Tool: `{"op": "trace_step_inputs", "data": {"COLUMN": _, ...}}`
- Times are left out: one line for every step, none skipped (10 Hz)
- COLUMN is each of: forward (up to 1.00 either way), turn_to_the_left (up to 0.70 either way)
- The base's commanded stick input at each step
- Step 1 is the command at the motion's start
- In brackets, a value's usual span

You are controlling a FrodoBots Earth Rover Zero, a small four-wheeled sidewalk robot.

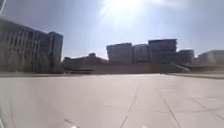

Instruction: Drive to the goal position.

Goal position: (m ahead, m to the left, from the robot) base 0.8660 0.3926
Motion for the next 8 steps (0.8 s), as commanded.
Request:
{"op": "trace_step_inputs", "data": {"forward": 1.0, "turn_to_the_left": -0.23}}
{"op": "trace_step_inputs", "data": {"forward": 1.0, "turn_to_the_left": -0.21}}
{"op": "trace_step_inputs", "data": {"forward": 1.0, "turn_to_the_left": -0.19}}
{"op": "trace_step_inputs", "data": {"forward": 1.0, "turn_to_the_left": -0.18}}
{"op": "trace_step_inputs", "data": {"forward": 1.0, "turn_to_the_left": -0.15}}
{"op": "trace_step_inputs", "data": {"forward": 1.0, "turn_to_the_left": -0.14}}
{"op": "trace_step_inputs", "data": {"forward": 1.0, "turn_to_the_left": -0.14}}
{"op": "trace_step_inputs", "data": {"forward": 1.0, "turn_to_the_left": -0.12}}
